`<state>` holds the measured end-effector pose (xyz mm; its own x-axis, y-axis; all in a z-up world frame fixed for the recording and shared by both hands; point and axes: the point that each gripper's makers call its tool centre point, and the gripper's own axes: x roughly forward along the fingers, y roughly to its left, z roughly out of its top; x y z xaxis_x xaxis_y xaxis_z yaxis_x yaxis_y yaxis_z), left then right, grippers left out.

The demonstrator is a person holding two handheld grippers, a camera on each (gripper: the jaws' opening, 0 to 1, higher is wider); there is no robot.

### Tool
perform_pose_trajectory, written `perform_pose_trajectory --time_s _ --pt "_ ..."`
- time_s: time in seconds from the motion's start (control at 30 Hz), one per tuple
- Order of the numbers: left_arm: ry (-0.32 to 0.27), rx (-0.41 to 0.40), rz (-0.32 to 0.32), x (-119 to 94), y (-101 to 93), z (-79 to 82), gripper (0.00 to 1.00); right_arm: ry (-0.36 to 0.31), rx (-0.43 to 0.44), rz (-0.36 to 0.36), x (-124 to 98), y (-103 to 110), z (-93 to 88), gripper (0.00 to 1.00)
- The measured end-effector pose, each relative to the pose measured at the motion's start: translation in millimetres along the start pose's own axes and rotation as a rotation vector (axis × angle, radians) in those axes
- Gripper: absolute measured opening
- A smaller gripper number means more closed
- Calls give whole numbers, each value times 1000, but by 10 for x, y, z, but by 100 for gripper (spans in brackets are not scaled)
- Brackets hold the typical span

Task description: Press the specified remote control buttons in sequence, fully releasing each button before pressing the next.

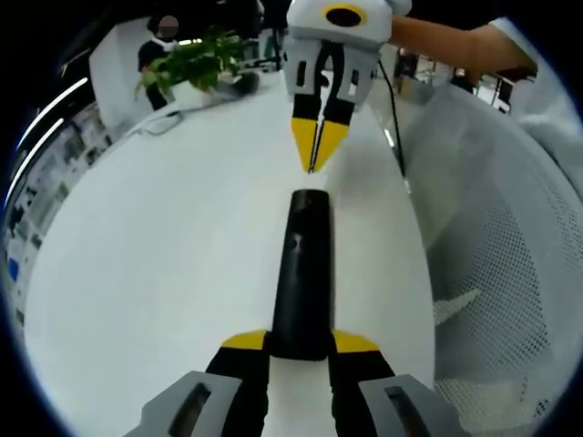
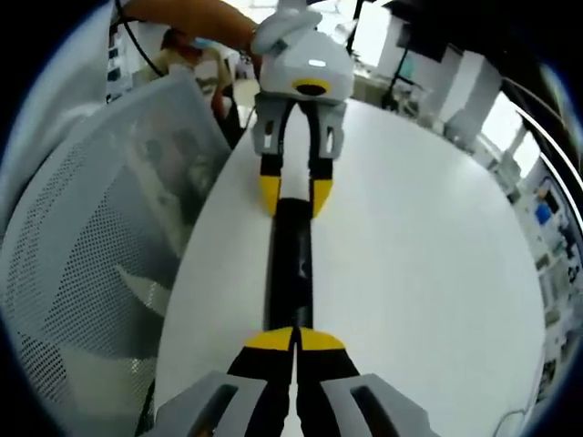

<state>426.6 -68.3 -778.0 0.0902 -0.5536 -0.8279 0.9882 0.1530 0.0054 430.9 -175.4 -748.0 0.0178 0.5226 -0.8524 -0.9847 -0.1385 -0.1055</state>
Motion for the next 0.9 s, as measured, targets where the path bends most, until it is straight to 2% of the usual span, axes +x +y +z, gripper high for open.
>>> perform_pose_trajectory --time_s 0.5,0.9 --pt "0 5 -4 5 1 -10 23 78 24 36 88 33 -69 0" --pt "-3 7 -5 7 -7 -7 23 101 37 52 140 26 -93 0"
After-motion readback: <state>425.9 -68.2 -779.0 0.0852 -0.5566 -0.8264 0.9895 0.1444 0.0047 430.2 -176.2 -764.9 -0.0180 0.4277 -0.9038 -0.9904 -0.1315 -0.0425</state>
